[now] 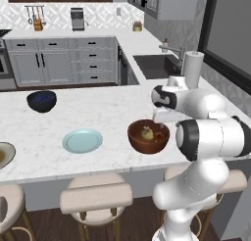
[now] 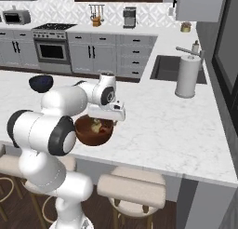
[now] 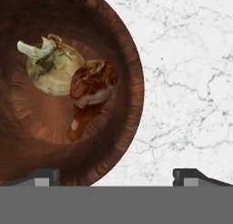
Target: Pick the chicken drumstick and onion from their plates and place them in the bowl. Then put the bowl in the fridge.
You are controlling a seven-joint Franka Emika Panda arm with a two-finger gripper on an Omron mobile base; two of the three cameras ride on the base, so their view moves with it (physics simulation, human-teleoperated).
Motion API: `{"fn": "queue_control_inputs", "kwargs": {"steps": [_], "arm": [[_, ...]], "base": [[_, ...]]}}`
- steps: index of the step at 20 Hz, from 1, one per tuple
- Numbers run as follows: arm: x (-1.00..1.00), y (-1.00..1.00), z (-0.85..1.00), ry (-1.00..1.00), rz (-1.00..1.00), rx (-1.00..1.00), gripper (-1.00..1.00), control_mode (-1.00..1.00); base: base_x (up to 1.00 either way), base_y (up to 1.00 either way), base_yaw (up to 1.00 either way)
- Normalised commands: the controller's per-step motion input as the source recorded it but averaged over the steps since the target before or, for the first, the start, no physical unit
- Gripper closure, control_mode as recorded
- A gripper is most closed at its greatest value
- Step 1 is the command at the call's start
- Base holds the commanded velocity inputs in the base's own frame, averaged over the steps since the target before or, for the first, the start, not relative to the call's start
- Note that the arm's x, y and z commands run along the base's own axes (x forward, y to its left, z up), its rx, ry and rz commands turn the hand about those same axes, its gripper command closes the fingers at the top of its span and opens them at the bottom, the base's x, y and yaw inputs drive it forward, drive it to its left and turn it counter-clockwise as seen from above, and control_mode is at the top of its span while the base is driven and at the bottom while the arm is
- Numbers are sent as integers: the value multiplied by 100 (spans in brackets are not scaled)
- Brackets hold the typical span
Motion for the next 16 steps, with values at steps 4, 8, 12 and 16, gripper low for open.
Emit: {"fn": "queue_control_inputs", "kwargs": {"steps": [4, 8, 12, 16], "arm": [[18, -23, -8, 6, -5, 7, -100, -100], [0, 0, -28, 4, -9, 12, -100, -100], [0, 0, -28, 8, -2, 6, -100, -100], [16, 0, -26, 7, 0, 0, -100, -100]], "base": [[0, 0, 0], [0, 0, 0], [0, 0, 0], [0, 0, 0]]}}
